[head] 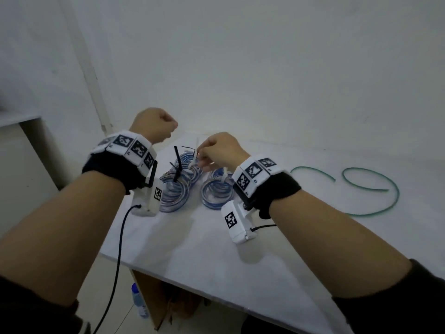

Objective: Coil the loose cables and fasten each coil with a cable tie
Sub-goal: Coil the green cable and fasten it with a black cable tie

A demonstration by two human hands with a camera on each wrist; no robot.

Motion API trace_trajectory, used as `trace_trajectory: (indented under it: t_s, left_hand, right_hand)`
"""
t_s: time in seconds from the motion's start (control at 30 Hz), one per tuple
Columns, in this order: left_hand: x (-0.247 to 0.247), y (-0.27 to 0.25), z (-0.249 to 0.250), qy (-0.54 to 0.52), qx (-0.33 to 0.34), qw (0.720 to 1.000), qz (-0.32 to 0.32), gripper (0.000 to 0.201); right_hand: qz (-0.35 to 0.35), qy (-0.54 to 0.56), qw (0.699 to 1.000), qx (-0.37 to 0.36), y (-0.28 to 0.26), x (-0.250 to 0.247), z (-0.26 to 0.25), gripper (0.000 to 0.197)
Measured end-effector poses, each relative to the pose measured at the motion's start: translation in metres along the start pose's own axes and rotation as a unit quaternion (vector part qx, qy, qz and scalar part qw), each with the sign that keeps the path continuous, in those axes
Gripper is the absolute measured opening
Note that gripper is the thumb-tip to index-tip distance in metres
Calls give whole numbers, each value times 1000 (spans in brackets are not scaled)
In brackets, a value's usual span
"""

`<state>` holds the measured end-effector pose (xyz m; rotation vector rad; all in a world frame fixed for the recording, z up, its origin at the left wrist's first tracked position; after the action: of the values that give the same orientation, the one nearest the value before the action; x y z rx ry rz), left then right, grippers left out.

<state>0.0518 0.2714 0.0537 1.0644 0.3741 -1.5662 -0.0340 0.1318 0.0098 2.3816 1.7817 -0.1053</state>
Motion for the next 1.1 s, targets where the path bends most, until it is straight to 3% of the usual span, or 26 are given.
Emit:
trace_trajectory:
  t_s: [0.13, 0.23, 0.33, 0.47, 0.6, 0.87, 0.93, 1.03, 1.1]
  left_hand:
    - [6, -1, 69, -12, 85, 996, -18, 13]
    - [35, -7, 120, -1, 140, 988, -70, 16]
    - [74, -17, 159, 29, 185, 973, -133, 15]
    - [128, -35, 199, 70, 236, 947, -206, 17]
    - [172, -48, 222, 121, 268, 922, -254, 17]
    - [226, -56, 225, 211, 316, 867, -324, 27]
    - [233, -56, 223, 227, 316, 856, -340, 31]
    - [237, -54, 218, 259, 310, 844, -354, 43]
    - [234, -47, 214, 245, 314, 851, -343, 37]
  right_hand:
    - [22, 8, 999, -33, -24, -61, -26, 15]
    - [73, -78, 994, -17, -35, -121, -17, 9]
    - [79, -214, 972, 47, -47, -178, 11, 11]
    - [25, -377, 914, 146, -72, -237, 46, 24]
    - [-26, -462, 866, 193, -91, -272, 71, 33]
    - [-121, -502, 832, 205, -101, -292, 94, 21]
    - [-116, -495, 844, 172, -101, -298, 96, 10]
    - [-49, -376, 920, 103, -102, -314, 91, 16]
    - [6, -280, 958, 62, -102, -326, 83, 15]
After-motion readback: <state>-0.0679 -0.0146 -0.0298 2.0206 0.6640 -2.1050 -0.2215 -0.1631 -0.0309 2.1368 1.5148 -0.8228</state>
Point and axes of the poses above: each hand's wrist, its own y-axis towards the middle knuckle, its own x-axis out of the palm, z = x × y, the point moved 1 cm from there along y, towards the middle knuckle, and after that the axes turned 12 degrees about y, right-handed, at the moved point
